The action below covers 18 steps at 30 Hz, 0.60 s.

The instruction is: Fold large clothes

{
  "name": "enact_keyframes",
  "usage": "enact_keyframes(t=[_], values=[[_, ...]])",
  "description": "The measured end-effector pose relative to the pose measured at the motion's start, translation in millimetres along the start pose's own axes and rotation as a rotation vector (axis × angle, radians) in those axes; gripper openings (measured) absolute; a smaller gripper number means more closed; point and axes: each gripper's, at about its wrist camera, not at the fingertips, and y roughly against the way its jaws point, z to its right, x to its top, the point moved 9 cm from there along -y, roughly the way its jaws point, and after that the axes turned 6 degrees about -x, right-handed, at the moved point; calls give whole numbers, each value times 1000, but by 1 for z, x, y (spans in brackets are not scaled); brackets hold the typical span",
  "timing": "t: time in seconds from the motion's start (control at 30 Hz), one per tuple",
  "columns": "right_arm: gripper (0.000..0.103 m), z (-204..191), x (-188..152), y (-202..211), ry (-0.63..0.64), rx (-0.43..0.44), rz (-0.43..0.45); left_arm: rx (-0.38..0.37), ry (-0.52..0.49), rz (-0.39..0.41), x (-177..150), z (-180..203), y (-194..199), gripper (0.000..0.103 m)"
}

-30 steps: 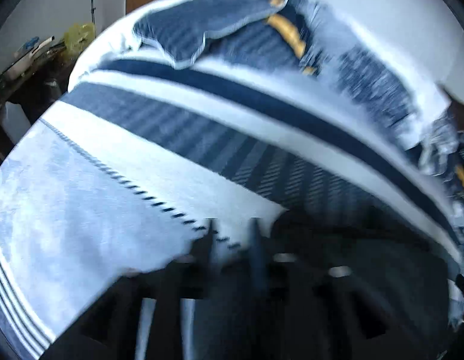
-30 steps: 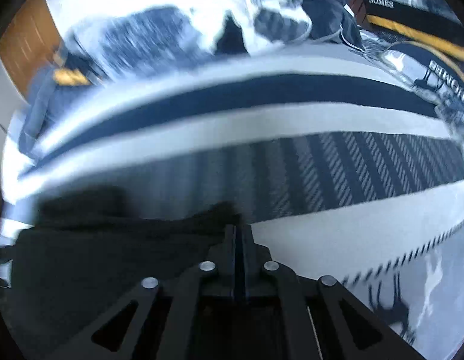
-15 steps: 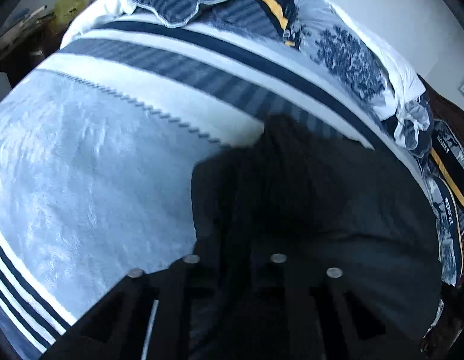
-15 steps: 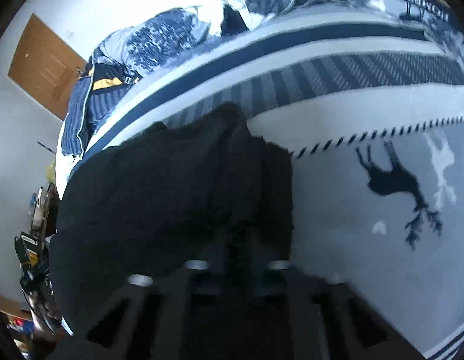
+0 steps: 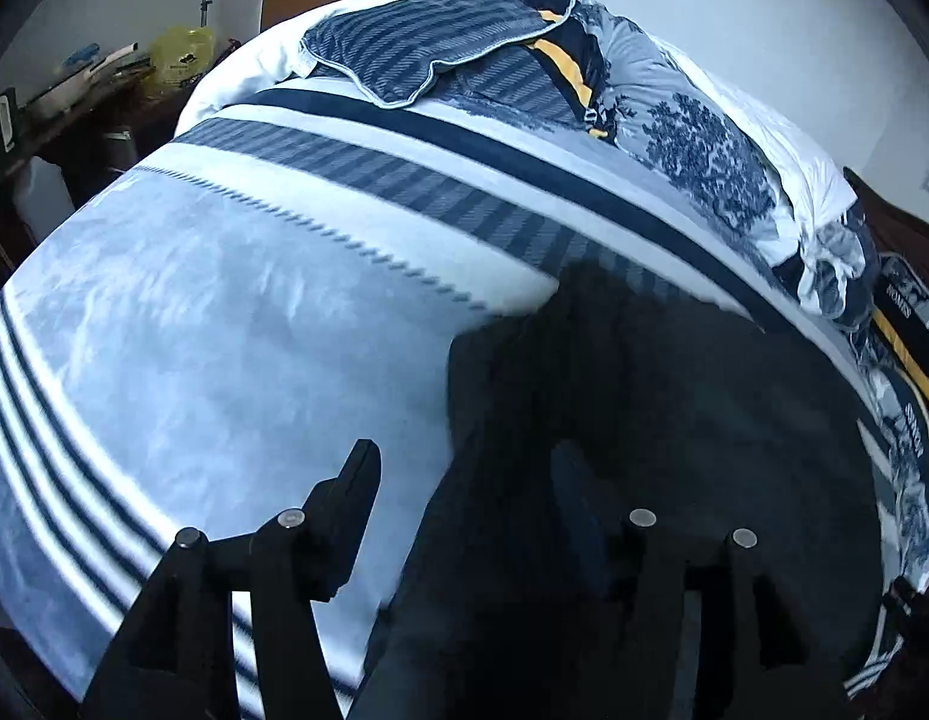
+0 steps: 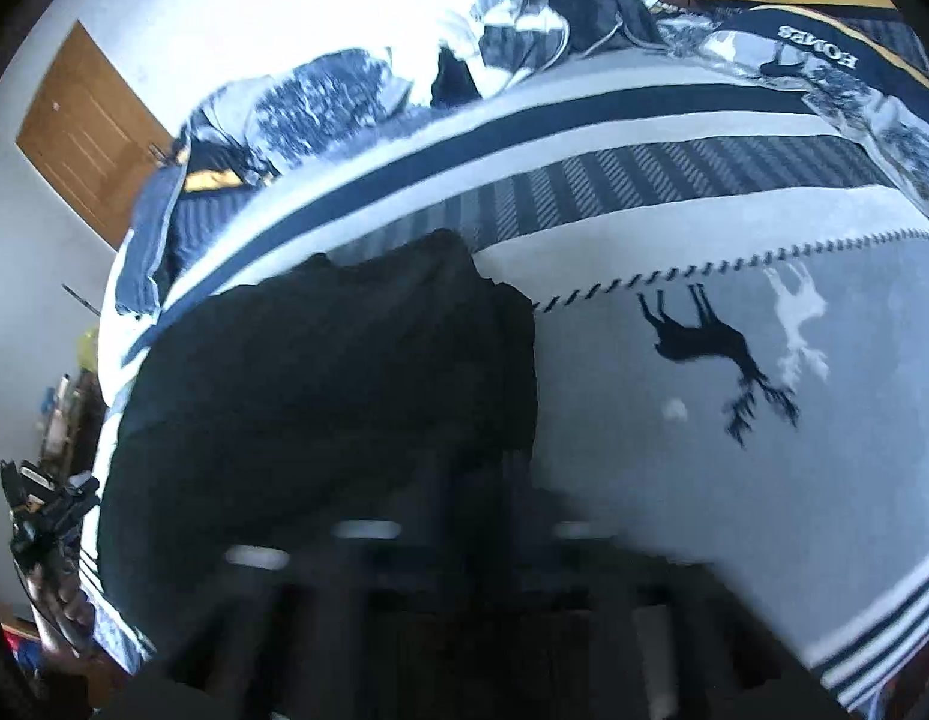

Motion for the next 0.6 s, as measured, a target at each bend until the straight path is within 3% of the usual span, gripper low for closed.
enact_keyframes(t=[0.13,0.2,0.23,0.3,0.37,0.43,0.53,0.6], values=[[82,7,-30,-2,-4,6,-18,-10,22,-2,-39,-13,-1,60],[58,9,-43,-11,-34,41,-57,-27,48,-19,-57,-16,-8,52],[36,9,-48,-15,-56,76,-77,-54,37,-18,-62,-13,-8,31],[24,9,-50,-14,-60,78,-63,-59,34,-17,-61,-12,-8,14],[8,7,-45,-8,-39,67,-41,-57,74,-21,-55,-18,-8,10],[6,9,-43,-4,-31,37,-36,-64,133,-29,-52,-28,-9,9],[5,9,-47,-9,7,-20,-48,16,116,-39,-48,-31,-11,9],[5,3,-49,-2,34,-23,-38,-2,139,-53,-46,-29,0,9]])
